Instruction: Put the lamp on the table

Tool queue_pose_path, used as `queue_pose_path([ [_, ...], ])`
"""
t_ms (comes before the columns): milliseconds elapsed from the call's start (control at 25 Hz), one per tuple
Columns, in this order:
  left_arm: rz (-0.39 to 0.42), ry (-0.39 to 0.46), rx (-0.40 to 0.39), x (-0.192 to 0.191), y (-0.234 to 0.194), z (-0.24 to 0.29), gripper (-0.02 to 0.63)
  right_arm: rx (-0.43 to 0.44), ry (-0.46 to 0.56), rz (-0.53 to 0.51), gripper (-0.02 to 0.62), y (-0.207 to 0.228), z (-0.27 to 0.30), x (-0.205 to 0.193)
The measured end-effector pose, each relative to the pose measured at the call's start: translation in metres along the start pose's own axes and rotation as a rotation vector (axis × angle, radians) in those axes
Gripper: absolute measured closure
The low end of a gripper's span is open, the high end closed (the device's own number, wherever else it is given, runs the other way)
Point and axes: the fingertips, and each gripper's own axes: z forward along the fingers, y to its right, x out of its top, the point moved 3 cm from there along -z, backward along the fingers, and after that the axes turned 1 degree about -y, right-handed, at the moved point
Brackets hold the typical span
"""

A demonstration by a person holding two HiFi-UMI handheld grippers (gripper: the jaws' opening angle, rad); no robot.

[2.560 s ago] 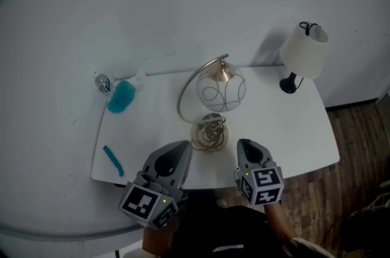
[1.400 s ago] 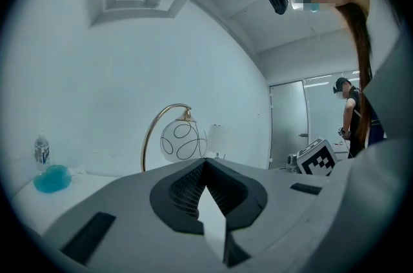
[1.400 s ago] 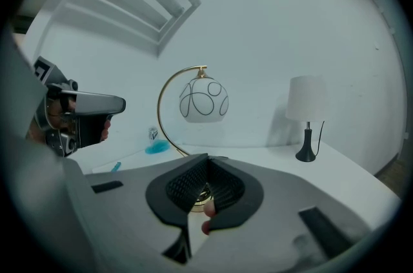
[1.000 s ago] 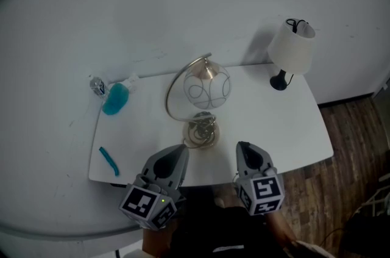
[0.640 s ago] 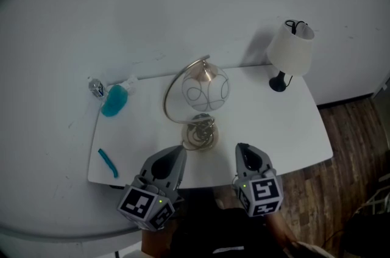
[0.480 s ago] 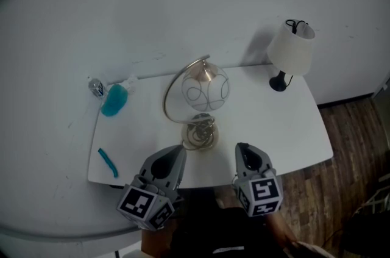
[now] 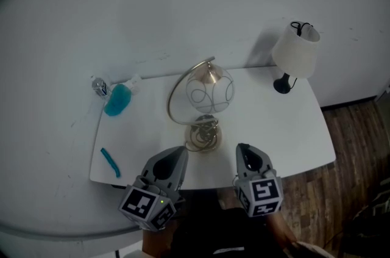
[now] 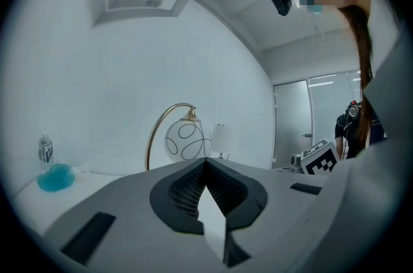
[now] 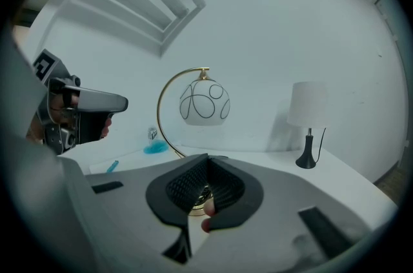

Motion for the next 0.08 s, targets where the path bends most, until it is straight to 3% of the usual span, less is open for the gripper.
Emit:
queue_pose_path([
  [80, 0.007, 0.003, -0.003, 0.0014, -0.001, 0.0013, 0.595, 0.003, 0.002, 0.001, 0.597, 0.0, 0.002, 0.0013],
])
